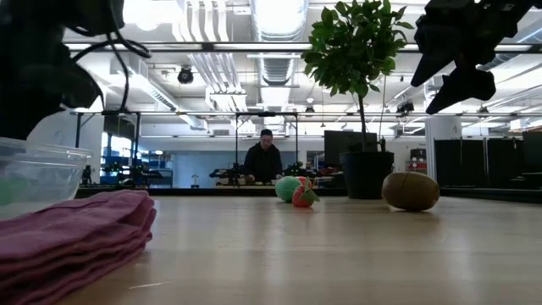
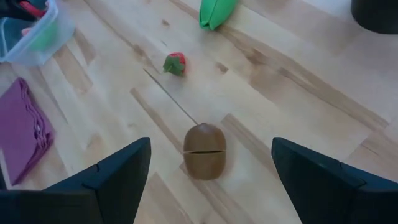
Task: Pick and placing Produce into tupperware
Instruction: Put the top red strawberry into the transparent container, then put the brown kiwi into the transparent container
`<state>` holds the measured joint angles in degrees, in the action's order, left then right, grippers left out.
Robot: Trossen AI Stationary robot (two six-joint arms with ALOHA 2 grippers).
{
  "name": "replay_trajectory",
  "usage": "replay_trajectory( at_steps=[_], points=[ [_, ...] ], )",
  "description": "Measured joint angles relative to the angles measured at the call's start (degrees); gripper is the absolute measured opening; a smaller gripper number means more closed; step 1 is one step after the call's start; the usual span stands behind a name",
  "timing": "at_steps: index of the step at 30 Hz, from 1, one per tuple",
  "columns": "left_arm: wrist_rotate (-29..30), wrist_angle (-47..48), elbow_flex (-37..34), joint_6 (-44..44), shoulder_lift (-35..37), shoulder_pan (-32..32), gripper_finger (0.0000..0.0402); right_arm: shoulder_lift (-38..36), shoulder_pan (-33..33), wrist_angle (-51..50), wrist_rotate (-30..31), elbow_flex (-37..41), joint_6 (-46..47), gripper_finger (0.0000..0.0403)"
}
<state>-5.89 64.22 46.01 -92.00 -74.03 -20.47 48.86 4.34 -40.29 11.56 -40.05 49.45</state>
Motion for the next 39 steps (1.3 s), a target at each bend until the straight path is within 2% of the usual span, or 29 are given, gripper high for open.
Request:
replay_trajectory(
  at_steps=[6,15,19,26,30,32,36,39],
  points=[
    [3.6,-0.4,-0.9,-4.7,0.1,-3.6,0.0147,0.1,0.0,0.1,0.0,0.0,0.0,0.0325],
    [2.8,0.4,-0.7,-9.4,0.1,-6.1,0.0255,1.7,0.0,0.3,-3.2,0.0,-5.6,0.0325],
    [4.5,0.3,2.5,-6.4,0.1,-7.3,0.0276,5.2,0.0,0.4,-7.1,0.0,-8.9,0.0325],
    [19.4,0.9,11.4,-6.5,1.1,-8.1,0.0278,13.1,0.2,2.0,-9.0,0.0,-9.4,0.0325],
    [25.8,0.8,16.1,-6.0,1.5,-8.1,0.0278,17.2,0.2,3.2,-9.6,-0.5,-7.1,0.0326],
    [31.0,0.5,18.6,-3.6,1.7,-8.2,0.0278,19.8,0.2,3.2,-9.7,-0.9,-5.9,0.033],
    [45.8,-1.3,23.7,3.5,3.2,-8.2,0.0278,25.4,0.2,3.0,-11.9,-2.7,-2.8,0.0351],
    [50.1,-1.4,26.3,9.3,5.1,-8.0,0.0278,29.6,0.2,1.9,-11.9,-5.8,0.1,0.0363]
  ],
)
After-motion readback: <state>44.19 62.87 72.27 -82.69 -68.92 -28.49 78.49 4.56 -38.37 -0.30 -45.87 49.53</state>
